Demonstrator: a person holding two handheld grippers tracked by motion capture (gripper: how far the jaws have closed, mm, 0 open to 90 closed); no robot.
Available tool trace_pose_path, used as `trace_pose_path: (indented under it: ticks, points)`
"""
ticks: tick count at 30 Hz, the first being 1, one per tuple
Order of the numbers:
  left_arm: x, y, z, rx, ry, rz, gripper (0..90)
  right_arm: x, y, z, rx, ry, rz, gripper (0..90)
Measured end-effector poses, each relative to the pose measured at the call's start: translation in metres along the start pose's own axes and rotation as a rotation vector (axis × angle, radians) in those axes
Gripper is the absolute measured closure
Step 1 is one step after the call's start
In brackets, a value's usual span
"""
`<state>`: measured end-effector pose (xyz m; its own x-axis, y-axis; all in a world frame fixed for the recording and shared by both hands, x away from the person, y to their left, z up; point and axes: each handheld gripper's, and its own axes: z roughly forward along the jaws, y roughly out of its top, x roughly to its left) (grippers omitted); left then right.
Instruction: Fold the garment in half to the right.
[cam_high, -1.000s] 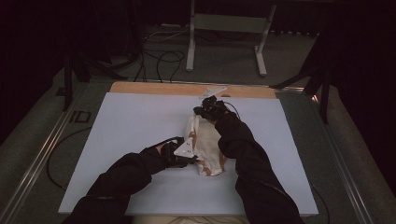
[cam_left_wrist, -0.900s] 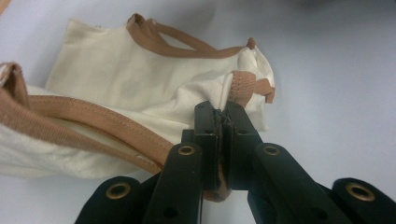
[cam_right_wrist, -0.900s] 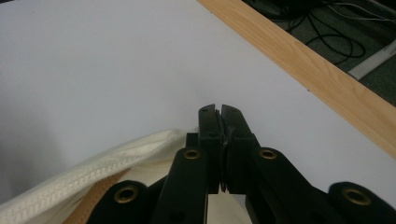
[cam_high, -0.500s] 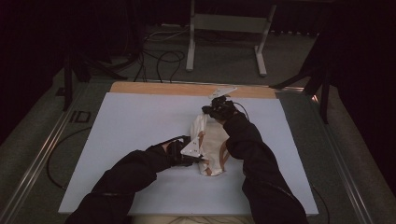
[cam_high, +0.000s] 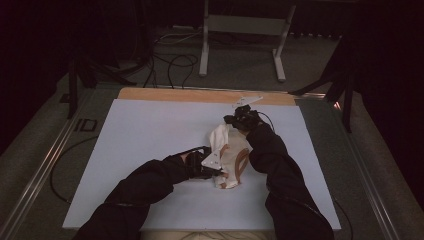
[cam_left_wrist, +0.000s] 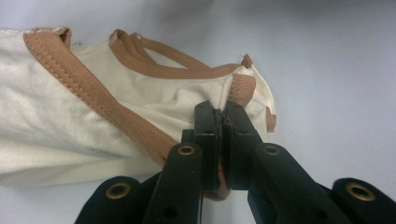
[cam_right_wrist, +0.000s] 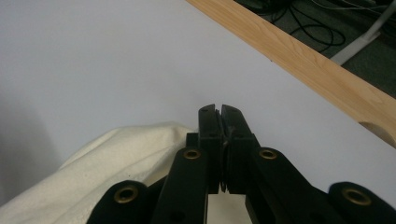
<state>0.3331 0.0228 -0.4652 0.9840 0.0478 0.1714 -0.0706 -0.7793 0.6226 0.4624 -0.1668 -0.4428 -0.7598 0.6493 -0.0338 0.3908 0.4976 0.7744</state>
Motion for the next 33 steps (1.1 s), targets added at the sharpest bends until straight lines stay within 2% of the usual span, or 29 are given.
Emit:
trace_pose_path:
  ticks: [14, 33]
  points:
    - [0.002, 0.011, 0.016, 0.005, -0.013, 0.024, 86.8, -0.016, -0.023, -0.011, 0.002, -0.028, 0.051, 88.5]
    - [0.002, 0.015, 0.034, 0.019, -0.037, 0.014, 86.7, -0.027, -0.048, -0.008, 0.01, -0.034, 0.094, 88.5]
